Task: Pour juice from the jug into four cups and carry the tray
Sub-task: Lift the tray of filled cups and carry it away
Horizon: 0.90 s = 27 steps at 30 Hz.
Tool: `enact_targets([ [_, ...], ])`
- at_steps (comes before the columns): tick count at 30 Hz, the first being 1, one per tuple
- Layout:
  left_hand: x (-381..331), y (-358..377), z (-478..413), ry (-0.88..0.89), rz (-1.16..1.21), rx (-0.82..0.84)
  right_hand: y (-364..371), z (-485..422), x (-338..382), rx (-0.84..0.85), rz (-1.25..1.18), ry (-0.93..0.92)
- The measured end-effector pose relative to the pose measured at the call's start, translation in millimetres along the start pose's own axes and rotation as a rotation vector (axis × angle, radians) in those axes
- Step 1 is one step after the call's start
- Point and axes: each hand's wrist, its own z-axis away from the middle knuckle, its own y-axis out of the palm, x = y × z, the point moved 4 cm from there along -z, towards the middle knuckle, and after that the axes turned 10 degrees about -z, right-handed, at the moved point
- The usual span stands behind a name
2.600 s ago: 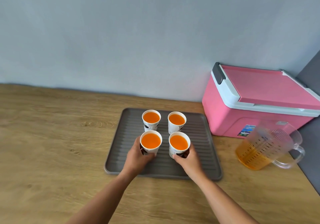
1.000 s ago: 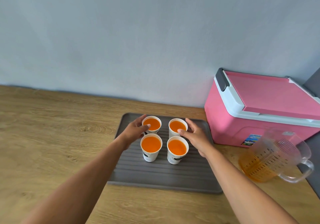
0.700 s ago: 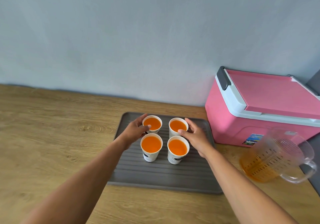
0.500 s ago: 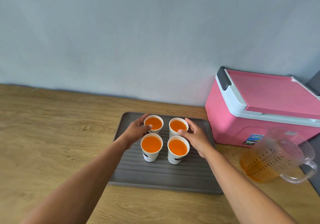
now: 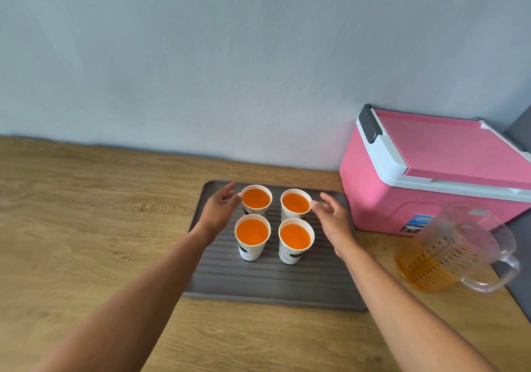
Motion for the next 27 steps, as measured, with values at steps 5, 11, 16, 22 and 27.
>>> enact_targets([
  [5, 28, -32, 11, 0.035, -0.267, -0.270, -32, 2, -20, -0.217, 0.270, -0.081],
  [11, 58, -45, 31, -0.051, -0.635, -0.313, -55, 19, -46, -0.325, 0.732, -0.040],
  [16, 75, -46, 43, -0.105, -0.714, -0.265, -64, 26, -67, -0.290, 0.784, 0.025],
  [22, 78, -42, 54, -0.108, -0.835, -0.295, -66, 24, -74, -0.253, 0.825, 0.034],
  [27, 78, -41, 60, -0.141, -0.800, -0.314, -71, 19, -78, -0.269, 0.737, 0.036],
])
